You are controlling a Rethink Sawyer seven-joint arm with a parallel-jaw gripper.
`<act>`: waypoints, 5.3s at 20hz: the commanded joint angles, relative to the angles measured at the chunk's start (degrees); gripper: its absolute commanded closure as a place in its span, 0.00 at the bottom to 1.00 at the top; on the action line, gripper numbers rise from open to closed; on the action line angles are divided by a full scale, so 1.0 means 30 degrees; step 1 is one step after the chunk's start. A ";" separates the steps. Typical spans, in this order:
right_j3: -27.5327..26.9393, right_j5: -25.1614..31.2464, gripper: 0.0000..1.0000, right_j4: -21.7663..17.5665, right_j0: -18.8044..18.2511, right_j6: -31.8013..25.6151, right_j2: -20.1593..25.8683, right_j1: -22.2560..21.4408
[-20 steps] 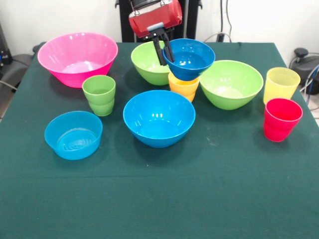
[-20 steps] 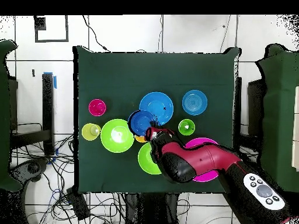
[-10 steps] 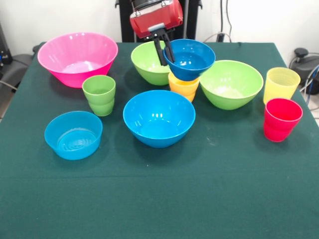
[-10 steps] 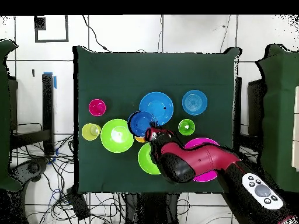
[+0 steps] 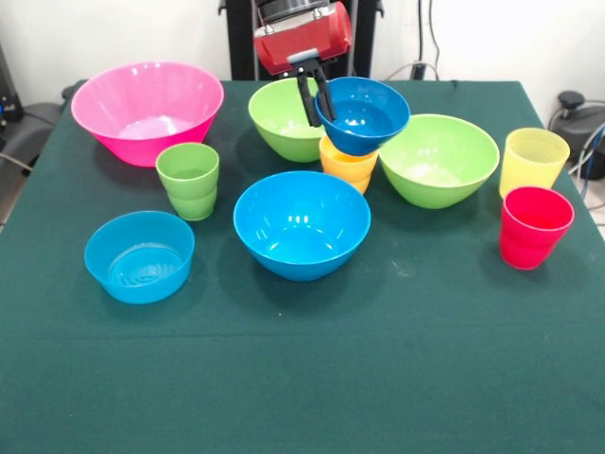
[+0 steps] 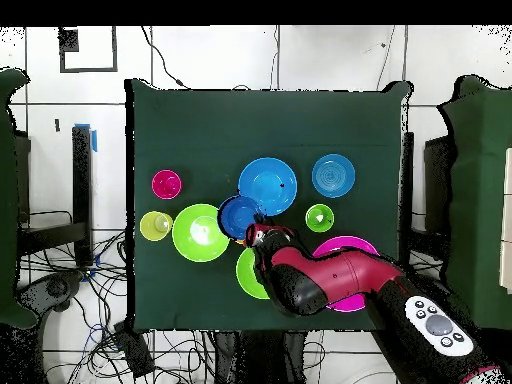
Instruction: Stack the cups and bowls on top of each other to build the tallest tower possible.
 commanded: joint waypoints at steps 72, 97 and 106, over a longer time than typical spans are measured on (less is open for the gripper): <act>0.0839 -0.1304 1.00 -0.0835 0.0861 0.1074 -0.1314 0.1509; 0.0223 -0.2644 1.00 -0.0404 0.2516 0.1448 -0.2803 0.2013; -0.0436 -0.1868 1.00 -0.0347 0.2288 0.1127 -0.2134 0.1240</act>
